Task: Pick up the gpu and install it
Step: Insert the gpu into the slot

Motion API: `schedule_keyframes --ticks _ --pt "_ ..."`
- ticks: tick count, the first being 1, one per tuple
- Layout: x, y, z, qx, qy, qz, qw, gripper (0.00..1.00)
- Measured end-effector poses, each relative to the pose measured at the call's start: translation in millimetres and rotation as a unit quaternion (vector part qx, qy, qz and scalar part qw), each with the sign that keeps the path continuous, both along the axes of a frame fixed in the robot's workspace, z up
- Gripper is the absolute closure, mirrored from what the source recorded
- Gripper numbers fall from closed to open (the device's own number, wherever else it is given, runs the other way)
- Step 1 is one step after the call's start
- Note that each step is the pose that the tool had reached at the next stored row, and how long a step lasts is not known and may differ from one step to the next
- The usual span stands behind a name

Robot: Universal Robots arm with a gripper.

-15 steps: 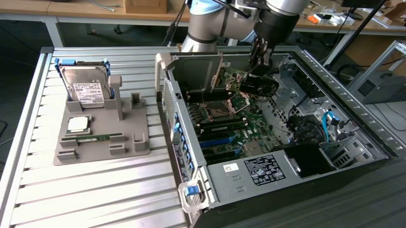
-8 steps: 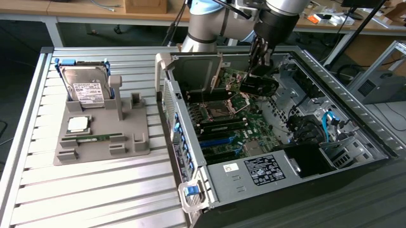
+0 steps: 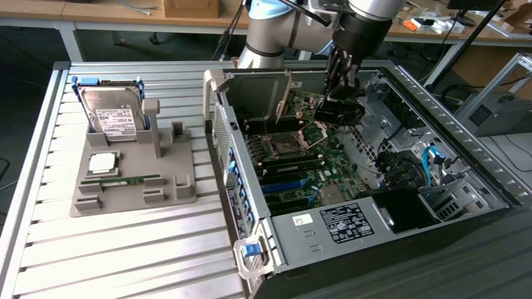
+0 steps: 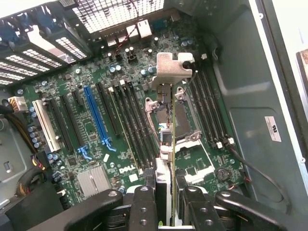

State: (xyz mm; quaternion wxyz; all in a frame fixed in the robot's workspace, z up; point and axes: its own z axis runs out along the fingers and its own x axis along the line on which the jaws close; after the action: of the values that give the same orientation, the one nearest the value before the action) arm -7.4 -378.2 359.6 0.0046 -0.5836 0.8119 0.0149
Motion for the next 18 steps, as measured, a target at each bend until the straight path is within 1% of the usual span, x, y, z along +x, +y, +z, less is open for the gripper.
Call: schedule_keyframes --ticks 10,18 --pt "0.0 0.0 -0.1 0.0000 0.0000 0.022 0.9998 0.73" --pt "0.0 0.0 -0.3 0.0000 0.0000 0.044 0.9990 0.73"
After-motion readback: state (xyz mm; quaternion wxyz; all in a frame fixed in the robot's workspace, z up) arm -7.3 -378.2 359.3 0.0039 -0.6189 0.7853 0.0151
